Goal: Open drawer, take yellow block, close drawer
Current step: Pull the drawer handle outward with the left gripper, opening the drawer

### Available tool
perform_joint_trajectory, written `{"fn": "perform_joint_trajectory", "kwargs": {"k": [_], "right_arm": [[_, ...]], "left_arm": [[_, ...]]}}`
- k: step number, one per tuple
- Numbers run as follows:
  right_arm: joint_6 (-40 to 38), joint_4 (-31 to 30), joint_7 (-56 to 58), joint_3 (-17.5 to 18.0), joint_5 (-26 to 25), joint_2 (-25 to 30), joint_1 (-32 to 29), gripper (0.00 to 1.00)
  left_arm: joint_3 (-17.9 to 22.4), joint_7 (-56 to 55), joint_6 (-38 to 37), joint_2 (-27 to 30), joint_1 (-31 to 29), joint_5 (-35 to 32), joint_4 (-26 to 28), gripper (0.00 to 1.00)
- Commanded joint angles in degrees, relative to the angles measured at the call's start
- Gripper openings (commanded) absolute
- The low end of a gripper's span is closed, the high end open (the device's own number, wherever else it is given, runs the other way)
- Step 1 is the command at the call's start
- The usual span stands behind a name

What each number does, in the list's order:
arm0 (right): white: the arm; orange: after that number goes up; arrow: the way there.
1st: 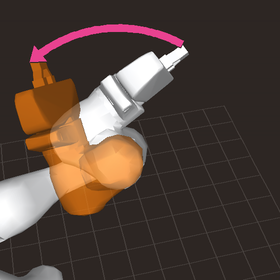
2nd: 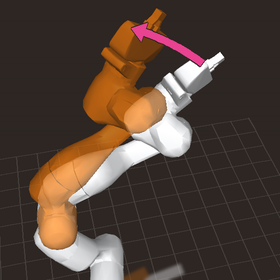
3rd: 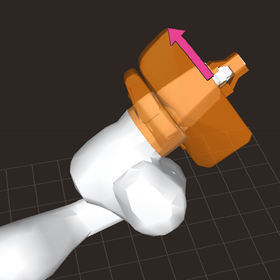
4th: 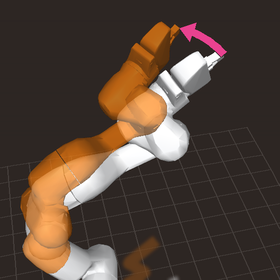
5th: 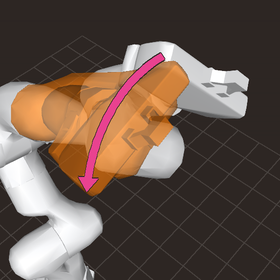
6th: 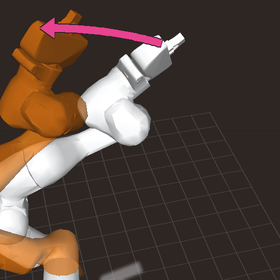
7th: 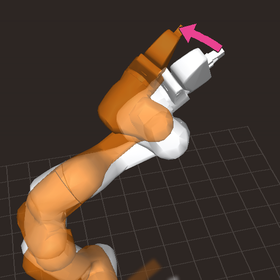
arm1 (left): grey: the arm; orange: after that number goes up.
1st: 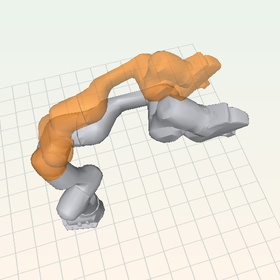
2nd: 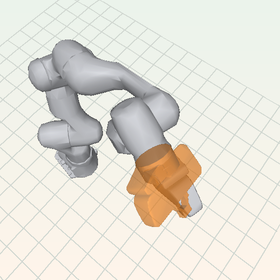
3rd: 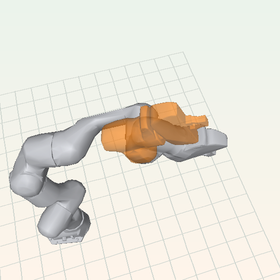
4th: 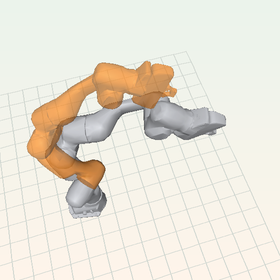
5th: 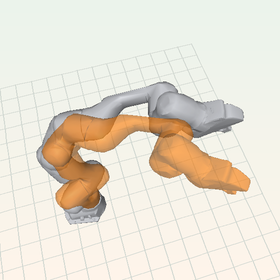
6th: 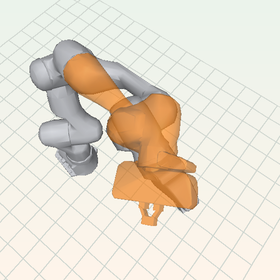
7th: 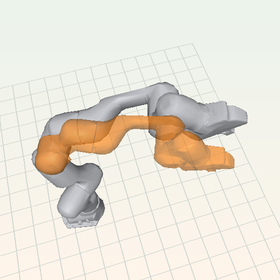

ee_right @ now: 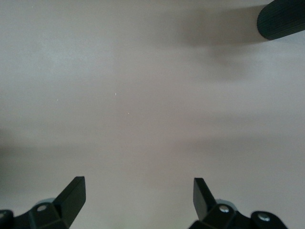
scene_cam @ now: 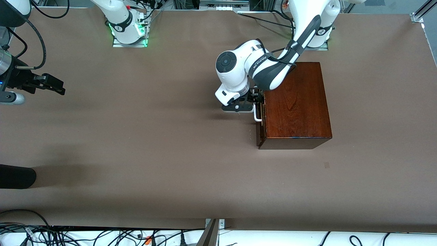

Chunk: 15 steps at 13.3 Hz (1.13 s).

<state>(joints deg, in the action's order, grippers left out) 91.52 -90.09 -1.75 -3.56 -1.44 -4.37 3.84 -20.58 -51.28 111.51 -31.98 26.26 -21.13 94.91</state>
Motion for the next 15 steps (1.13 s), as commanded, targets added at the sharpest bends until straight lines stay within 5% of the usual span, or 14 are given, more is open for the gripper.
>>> {"fn": "perform_joint_trajectory", "kwargs": {"k": [1, 15], "right_arm": [[0.14, -0.18, -0.27, 0.49, -0.14, 0.59, -0.41, 1.0], [0.85, -0.18, -0.35, 0.49, 0.03, 0.51, -0.41, 1.0]], "left_arm": [[-0.07, -2.07, 4.06, -1.07, 1.42, -1.11, -0.33, 1.0], [-0.16, -7.69, 16.36, -2.74, 3.89, 7.05, -2.71, 1.0]]}}
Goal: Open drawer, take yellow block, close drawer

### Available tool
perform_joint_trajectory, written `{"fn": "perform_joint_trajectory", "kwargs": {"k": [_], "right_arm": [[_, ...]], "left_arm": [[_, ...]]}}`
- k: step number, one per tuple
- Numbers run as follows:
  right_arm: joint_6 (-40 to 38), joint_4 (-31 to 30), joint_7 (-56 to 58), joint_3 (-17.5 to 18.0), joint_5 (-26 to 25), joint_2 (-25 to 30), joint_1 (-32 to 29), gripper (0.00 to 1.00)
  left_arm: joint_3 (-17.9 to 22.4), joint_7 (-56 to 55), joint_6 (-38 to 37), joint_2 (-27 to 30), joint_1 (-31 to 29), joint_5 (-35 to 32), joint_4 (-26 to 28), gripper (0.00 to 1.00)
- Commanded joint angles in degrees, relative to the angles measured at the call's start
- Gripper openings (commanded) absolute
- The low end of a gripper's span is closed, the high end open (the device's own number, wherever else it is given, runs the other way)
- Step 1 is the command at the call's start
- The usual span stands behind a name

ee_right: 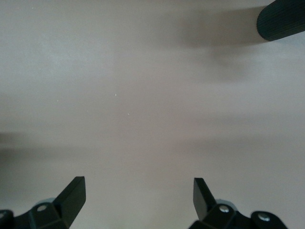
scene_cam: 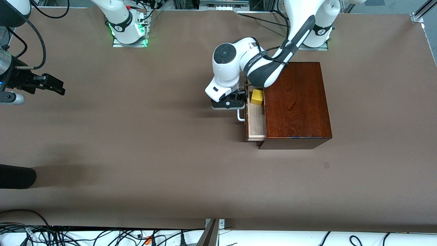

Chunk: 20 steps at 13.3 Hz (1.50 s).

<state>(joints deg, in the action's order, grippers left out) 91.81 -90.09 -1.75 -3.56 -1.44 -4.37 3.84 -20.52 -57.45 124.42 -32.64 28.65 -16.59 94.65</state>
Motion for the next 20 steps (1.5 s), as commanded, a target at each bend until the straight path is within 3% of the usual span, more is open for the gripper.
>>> {"fn": "perform_joint_trajectory", "kwargs": {"k": [1, 11, 15, 20], "right_arm": [[0.56, -0.18, -0.35, 0.49, 0.04, 0.51, -0.41, 1.0], [0.56, -0.18, -0.27, 0.49, -0.14, 0.51, -0.41, 1.0], [0.56, -0.18, -0.27, 0.49, -0.14, 0.51, -0.41, 1.0], [0.56, -0.18, -0.27, 0.49, -0.14, 0.51, -0.41, 1.0]], "left_arm": [[-0.14, -1.61, 3.8, -2.07, 1.59, 2.79, -2.45, 1.0], [-0.13, -0.83, 2.76, -1.55, 2.47, 2.18, -3.51, 1.0], [-0.31, -0.74, -5.84, -0.14, 2.47, -0.98, -4.47, 1.0], [-0.22, 3.11, -21.56, 2.49, 1.94, 0.06, -14.21, 1.0]]}}
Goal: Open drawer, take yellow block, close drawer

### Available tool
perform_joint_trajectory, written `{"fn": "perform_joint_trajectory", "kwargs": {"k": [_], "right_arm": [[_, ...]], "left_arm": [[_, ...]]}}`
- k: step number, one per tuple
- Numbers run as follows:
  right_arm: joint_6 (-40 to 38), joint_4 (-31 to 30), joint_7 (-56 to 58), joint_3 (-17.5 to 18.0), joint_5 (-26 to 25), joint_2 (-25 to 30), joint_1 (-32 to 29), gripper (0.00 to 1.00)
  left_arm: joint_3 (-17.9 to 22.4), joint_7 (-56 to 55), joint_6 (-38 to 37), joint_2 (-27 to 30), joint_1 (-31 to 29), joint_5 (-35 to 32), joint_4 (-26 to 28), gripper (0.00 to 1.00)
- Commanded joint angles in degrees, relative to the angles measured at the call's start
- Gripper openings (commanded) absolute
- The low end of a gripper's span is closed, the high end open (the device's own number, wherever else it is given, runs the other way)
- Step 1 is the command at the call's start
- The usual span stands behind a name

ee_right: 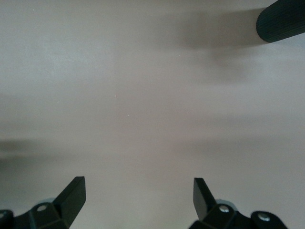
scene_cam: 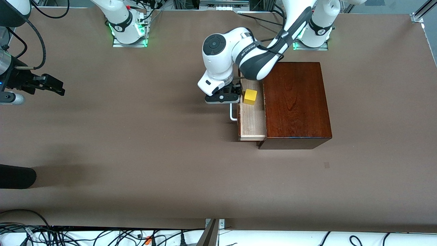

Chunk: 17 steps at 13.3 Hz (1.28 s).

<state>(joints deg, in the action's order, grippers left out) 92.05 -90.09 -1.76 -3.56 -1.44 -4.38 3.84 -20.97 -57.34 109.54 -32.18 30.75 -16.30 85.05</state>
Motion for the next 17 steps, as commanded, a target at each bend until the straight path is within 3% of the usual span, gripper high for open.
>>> {"fn": "perform_joint_trajectory", "kwargs": {"k": [1, 4, 11, 15, 17], "right_arm": [[0.33, -0.18, -0.27, 0.49, -0.14, 0.51, -0.41, 1.0], [0.41, -0.18, -0.27, 0.49, 0.03, 0.42, -0.41, 1.0], [1.29, -0.18, -2.01, 0.58, 0.47, -0.28, 3.27, 1.0], [1.21, -0.27, -19.82, 0.58, 0.56, -2.04, 12.22, 1.0], [1.29, -0.18, -29.31, 0.58, 0.83, -2.74, 15.57, 1.0]], "left_arm": [[0.23, 5.55, -10.45, 2.99, -0.69, 0.3, -6.8, 1.0], [0.23, 14.33, -19.52, 5.89, -6.47, 4.07, -11.21, 1.0], [0.23, 45.88, -27.8, 13.98, -27.3, 11.9, -11.31, 1.0], [0.92, 50.21, -30.44, 15.74, -33.82, 12.17, -11.4, 1.0], [3.72, 53.03, -30.09, 18.81, -32.95, 11.99, -9.91, 1.0]]}}
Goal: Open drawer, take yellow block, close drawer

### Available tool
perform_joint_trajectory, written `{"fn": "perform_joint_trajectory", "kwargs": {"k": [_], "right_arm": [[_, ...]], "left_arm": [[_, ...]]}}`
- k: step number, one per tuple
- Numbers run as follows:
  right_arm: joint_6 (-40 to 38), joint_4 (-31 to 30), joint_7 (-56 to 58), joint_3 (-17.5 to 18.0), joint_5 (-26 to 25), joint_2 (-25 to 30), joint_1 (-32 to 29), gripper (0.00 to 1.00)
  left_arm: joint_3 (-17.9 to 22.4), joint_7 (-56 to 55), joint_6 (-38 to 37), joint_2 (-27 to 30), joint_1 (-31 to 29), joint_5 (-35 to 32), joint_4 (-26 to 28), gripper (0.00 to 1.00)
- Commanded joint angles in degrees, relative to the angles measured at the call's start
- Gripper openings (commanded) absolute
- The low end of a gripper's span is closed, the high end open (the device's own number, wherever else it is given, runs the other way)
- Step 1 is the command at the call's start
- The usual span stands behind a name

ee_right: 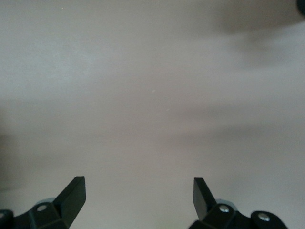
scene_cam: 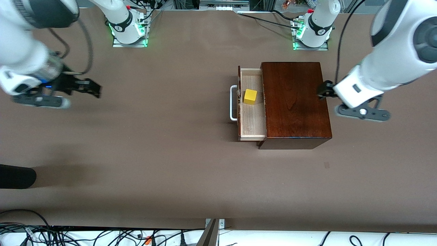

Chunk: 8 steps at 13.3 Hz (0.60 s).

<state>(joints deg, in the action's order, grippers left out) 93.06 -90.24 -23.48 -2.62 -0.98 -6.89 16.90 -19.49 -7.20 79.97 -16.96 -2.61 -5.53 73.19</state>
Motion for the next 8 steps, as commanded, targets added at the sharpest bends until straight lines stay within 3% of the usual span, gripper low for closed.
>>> {"fn": "perform_joint_trajectory", "kwargs": {"k": [1, 3, 6, 8], "right_arm": [[0.28, -0.02, -12.67, -0.1, 0.27, -0.57, 4.78, 1.0], [0.8, -0.02, -23.13, -0.1, 0.27, -1.1, 9.61, 1.0], [4.57, -0.02, -41.05, -0.1, 0.27, -3.2, 17.0, 1.0], [8.43, -0.02, -52.22, -0.1, 2.01, -4.44, 19.91, 1.0]], "left_arm": [[6.61, 3.5, -0.34, 4.91, 2.15, 1.39, 3.18, 1.0], [14.01, 3.95, 4.55, 9.38, 6.03, 1.4, 9.05, 1.0], [16.93, 3.86, 16.06, 17.82, 6.56, 2.88, 22.49, 1.0], [17.38, 4.03, 16.98, 19.25, 6.65, 3.42, 24.38, 1.0]]}}
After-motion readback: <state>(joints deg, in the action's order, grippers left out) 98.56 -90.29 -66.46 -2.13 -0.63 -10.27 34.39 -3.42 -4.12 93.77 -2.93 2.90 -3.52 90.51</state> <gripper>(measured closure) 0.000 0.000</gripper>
